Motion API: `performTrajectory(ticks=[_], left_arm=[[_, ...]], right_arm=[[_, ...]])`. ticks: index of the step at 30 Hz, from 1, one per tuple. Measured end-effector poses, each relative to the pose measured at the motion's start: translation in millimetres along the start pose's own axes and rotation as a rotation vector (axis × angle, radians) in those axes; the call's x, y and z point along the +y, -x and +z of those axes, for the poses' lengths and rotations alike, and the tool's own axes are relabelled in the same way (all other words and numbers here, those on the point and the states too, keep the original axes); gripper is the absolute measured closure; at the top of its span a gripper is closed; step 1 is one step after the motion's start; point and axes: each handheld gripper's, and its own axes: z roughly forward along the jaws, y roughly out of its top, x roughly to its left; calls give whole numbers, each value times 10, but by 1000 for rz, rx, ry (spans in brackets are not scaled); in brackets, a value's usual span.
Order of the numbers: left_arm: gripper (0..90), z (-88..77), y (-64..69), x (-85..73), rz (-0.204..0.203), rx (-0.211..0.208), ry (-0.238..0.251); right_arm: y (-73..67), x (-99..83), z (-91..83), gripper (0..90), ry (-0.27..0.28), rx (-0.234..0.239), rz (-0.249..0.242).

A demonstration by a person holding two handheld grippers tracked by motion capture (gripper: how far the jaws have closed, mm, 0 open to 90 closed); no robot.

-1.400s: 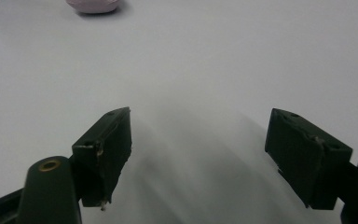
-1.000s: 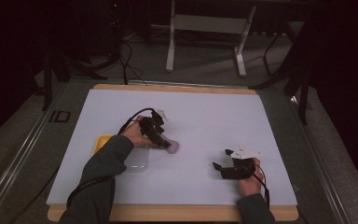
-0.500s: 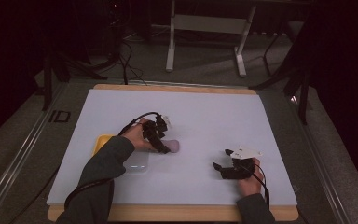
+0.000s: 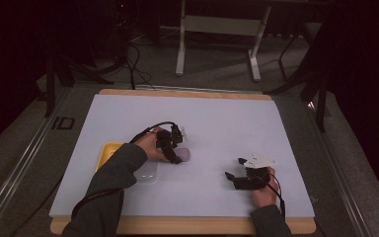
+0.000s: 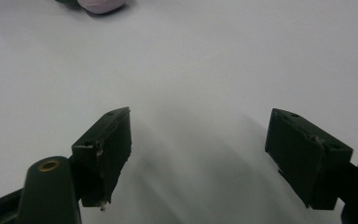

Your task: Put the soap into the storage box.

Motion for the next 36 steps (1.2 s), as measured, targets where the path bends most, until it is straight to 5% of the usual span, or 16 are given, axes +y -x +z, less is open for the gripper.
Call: performTrajectory(ticks=[10, 36], left_arm=[[467, -25, 24, 9, 0, 5, -33], [446, 46, 48, 224, -47, 40, -174]], right_arm=[[0, 0, 0, 218, 0, 0, 0], [-4, 2, 4, 214, -5, -2, -4]])
